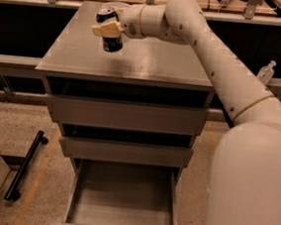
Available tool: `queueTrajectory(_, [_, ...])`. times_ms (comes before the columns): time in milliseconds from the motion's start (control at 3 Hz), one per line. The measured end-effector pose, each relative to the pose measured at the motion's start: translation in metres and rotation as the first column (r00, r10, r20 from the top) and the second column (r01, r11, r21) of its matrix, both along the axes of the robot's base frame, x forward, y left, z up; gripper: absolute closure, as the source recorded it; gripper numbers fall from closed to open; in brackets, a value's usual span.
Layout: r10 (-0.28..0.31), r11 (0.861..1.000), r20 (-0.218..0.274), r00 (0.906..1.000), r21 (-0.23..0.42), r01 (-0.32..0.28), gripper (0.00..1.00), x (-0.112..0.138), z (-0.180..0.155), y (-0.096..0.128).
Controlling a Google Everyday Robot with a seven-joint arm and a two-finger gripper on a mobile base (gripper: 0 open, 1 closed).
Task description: Place pepsi can into bottom drawer
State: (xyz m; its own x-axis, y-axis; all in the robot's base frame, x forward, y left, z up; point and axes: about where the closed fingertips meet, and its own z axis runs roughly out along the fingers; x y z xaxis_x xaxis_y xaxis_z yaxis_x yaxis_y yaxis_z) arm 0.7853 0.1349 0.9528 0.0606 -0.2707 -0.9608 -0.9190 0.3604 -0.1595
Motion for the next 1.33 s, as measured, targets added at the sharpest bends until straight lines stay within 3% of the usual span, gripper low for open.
queueTrajectory(333, [-0.076, 0.997, 0.003, 0.9971, 0.027, 0.076, 1.0, -0.041, 0.024, -0.041])
queueTrajectory(667, [-0.138, 0.988, -0.004, 0.9905, 0.069, 0.138, 1.0, -0.083, 0.027, -0.067])
queueTrajectory(1000, [-0.147, 0.988, -0.056, 0.9876, 0.04, 0.149, 1.0, -0.105, -0.012, -0.076])
queueTrajectory(1333, [-0.146, 0.988, -0.057, 0.9877, 0.039, 0.148, 1.0, -0.106, -0.013, -0.076])
